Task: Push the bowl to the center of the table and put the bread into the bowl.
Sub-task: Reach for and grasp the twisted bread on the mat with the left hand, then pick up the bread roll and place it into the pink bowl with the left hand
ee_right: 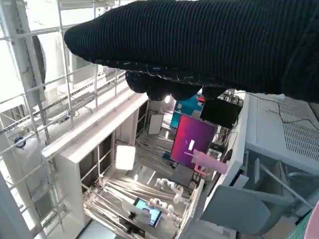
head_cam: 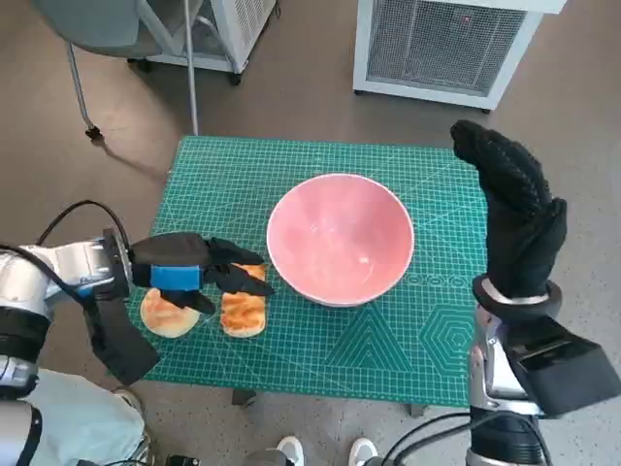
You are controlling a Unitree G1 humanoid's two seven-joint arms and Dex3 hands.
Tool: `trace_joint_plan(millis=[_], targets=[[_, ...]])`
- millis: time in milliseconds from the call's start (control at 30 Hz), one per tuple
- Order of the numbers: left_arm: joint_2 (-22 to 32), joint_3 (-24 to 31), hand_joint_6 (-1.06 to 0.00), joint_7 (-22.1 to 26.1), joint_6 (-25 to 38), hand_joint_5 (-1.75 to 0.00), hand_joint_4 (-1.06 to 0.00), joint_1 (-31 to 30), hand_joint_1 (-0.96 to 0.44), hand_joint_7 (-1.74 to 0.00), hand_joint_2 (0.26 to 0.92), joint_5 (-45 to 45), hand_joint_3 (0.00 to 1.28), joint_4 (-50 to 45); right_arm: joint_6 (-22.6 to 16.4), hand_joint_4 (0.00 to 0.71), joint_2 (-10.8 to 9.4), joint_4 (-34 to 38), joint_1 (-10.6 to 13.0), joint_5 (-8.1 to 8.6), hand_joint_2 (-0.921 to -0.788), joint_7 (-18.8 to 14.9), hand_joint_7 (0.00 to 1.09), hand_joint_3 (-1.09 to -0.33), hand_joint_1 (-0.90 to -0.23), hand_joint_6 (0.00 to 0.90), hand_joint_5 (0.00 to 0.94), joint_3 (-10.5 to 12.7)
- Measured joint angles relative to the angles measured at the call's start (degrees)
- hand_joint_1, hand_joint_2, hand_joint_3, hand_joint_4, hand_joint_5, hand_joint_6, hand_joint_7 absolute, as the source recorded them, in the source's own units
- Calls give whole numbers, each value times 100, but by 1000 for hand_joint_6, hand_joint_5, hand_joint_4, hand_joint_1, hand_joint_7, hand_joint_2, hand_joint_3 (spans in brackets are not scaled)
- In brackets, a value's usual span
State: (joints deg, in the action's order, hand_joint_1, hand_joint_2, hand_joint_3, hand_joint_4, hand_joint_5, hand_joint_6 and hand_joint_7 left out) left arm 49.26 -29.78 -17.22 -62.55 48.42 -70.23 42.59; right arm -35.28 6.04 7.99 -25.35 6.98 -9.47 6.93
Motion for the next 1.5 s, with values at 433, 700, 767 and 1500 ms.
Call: trace_joint_plan(millis=[433, 700, 767, 1500], targets=[[-140, -827, -467, -572, 326, -4, -320, 295, -115, -6, 921, -380, 114, 472, 0, 348, 8, -47, 85, 11, -921, 28, 718, -650, -484, -1, 15, 59], [-299, -1302, -466, -782, 555, -4, -321, 455, -152, -6, 921, -523, 89, 746, 0, 348, 1, -60, 98, 12, -921, 51, 717, -646, -488, -1, 15, 67], [-354, -1401, -465, -848, 596, -5, -323, 492, -160, -5, 921, -529, 87, 861, -1, 350, -4, -60, 104, 17, -921, 51, 716, -646, -488, -1, 16, 70], [-926, -2647, -632, -3138, 813, -1101, -615, 753, -25, -1183, 920, -872, 103, 1815, -4, 354, -68, -56, 169, 67, -921, 117, 718, -644, -488, -1, 17, 83]])
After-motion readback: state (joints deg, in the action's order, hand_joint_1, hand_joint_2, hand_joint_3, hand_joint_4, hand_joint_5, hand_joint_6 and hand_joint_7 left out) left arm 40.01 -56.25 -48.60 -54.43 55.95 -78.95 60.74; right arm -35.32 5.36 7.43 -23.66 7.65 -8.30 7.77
